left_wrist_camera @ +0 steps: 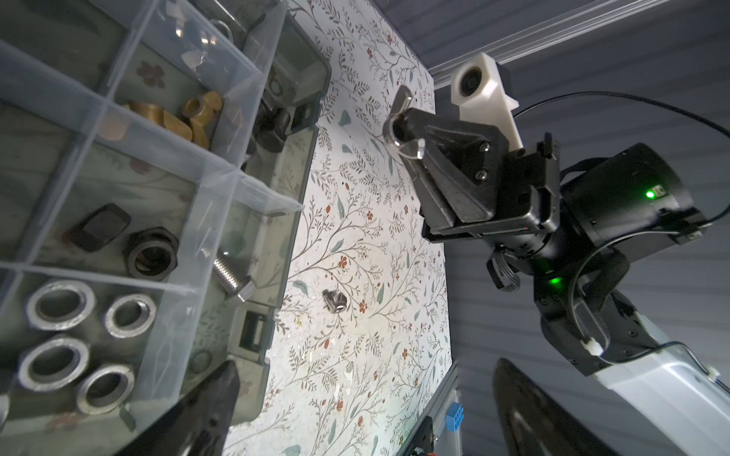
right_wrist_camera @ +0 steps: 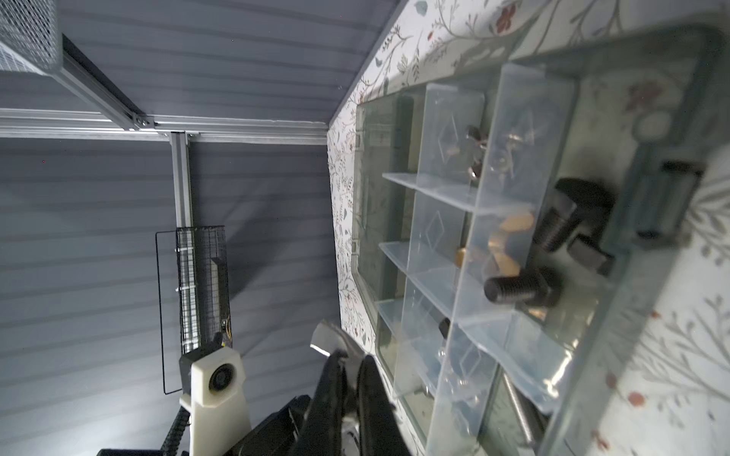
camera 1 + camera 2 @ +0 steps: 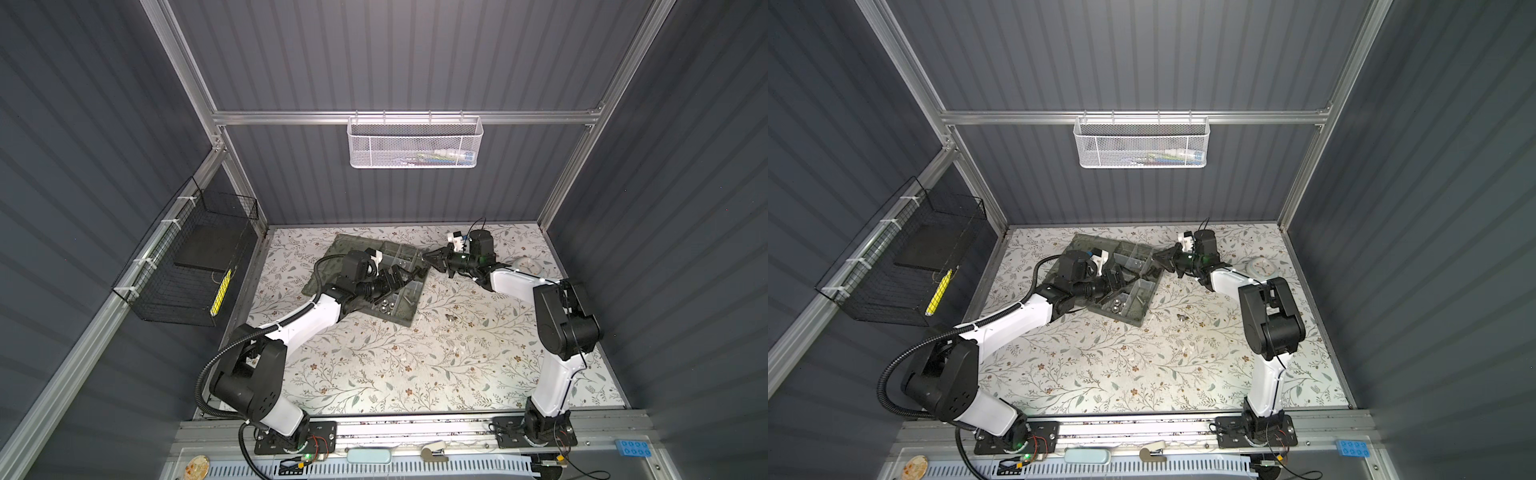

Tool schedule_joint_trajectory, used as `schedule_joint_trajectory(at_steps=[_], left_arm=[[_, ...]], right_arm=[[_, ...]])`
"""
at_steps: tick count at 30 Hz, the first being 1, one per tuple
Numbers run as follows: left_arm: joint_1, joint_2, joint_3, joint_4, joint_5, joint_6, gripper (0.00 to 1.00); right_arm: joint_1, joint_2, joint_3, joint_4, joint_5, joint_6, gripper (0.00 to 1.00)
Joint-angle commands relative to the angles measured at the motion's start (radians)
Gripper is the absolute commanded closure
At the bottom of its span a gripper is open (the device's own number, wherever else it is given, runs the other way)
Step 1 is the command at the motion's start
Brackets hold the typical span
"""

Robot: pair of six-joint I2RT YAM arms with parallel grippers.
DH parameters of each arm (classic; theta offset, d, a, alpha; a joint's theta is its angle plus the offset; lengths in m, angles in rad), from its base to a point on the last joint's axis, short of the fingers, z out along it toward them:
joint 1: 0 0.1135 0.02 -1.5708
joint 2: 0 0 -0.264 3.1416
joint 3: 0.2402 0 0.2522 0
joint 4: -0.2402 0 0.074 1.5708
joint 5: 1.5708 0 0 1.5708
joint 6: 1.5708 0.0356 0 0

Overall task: Sort the screws and nuts into containers
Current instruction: 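Lower the silver wing nut into a box compartment and open the right gripper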

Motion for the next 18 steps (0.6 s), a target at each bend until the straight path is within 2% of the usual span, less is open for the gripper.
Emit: schedule_joint_trajectory(at_steps=[1,18], left_arm=[[0.02,0.04,0.051,0.008,0.056,0.001,0.0],[0.143,0.167,0.13,0.046,0.16,-0.02,0.0]], right_arm=[[-0.004,0.063,0.089,0.042,-0.017,0.044,1.0],[0.002,0.393,0.484,-0.076,-0.008,0.055,0.99]])
